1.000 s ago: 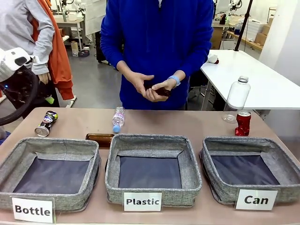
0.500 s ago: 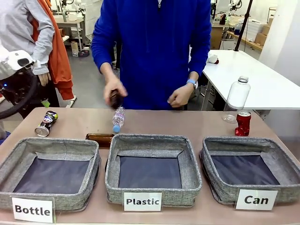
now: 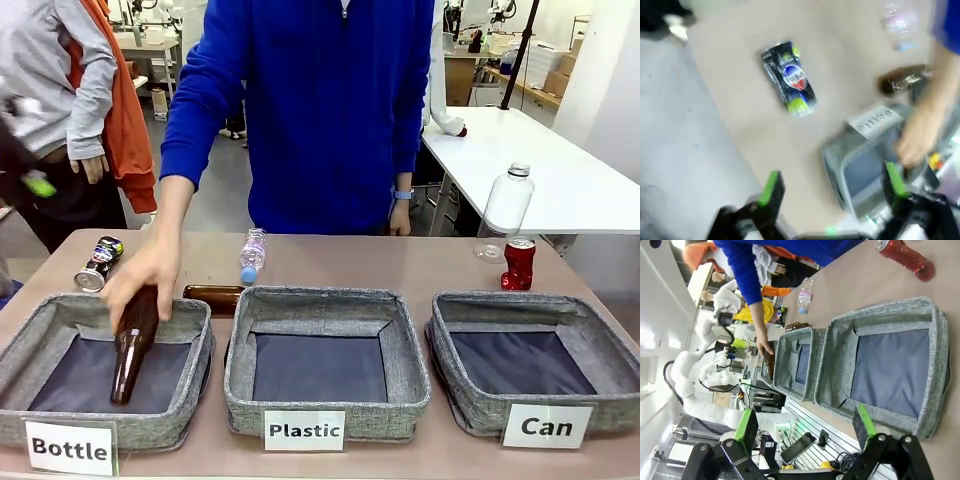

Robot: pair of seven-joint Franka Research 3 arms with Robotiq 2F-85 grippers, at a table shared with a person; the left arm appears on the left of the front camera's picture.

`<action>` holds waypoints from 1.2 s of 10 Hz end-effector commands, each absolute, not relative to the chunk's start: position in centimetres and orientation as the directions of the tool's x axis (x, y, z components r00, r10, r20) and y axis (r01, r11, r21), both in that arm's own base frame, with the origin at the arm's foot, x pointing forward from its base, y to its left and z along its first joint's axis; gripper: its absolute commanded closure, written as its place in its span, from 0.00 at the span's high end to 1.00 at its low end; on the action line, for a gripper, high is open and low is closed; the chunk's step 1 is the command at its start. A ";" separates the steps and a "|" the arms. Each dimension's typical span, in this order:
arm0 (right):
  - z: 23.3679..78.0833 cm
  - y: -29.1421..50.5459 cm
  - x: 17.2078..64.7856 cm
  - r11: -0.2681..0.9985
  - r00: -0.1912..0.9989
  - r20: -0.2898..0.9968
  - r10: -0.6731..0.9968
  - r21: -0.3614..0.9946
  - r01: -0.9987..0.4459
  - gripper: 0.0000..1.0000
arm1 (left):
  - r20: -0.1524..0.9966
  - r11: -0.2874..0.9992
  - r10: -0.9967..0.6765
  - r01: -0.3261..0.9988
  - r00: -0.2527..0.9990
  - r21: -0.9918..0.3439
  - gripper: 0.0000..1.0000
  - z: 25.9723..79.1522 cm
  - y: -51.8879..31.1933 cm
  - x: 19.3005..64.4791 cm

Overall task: Sort the can waste into the basket.
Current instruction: Pick up the can waste from the table and place it in the right Fabric basket.

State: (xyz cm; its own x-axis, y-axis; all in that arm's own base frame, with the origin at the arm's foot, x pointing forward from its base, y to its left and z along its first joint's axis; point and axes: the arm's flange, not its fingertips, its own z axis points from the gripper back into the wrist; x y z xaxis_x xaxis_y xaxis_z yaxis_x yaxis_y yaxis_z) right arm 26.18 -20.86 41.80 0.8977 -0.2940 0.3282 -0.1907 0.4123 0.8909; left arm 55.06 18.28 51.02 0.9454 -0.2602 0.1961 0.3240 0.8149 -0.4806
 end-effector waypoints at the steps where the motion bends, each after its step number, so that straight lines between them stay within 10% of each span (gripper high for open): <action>1: 42.0 -21.1 26.4 0.402 0.886 0.356 -0.297 0.888 -0.223 1.00 | 0.127 0.610 -0.247 0.256 0.961 -0.750 1.00 51.6 29.5 49.1; 5: 42.0 -21.1 26.4 0.402 0.886 0.356 -0.297 0.888 -0.223 1.00 | 0.275 0.286 -0.045 0.276 0.960 -0.918 1.00 44.1 32.4 38.2; 12: 42.0 -21.1 26.4 0.402 0.886 0.356 -0.297 0.888 -0.223 1.00 | 0.275 0.476 -0.198 0.337 0.941 -0.812 1.00 46.1 24.4 40.5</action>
